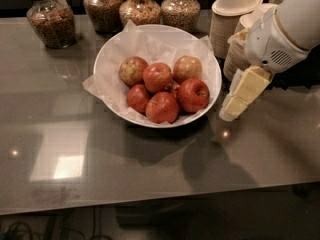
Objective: Pick apple from white bowl
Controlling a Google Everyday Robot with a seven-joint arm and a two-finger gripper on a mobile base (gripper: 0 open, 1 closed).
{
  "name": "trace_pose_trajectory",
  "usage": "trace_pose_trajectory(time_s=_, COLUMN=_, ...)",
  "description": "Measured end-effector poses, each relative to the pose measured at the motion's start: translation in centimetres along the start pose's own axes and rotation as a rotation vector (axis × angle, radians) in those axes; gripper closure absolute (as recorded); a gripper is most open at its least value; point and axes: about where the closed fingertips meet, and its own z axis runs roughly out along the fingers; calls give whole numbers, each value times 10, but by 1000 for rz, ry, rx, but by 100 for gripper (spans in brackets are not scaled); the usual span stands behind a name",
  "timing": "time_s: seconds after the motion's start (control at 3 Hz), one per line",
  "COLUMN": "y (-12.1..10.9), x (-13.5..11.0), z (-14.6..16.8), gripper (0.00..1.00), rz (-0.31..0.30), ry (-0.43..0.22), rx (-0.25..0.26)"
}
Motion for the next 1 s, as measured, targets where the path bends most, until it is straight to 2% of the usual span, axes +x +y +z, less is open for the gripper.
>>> trace_pose_trajectory(time_s=0.33, y=-14, x=-36, z=17, gripper=0, rz=-39, ry=-132, rx=5)
trace_pose_trajectory(time_s=0.67, y=-20, x=-73, z=25, gripper=0, rz=-93, ry=-234, rx=-15)
trace_pose_trajectory(time_s=1.0, y=-25, x=-94, z=32, gripper=18, rz=-119, ry=-286, rx=-32)
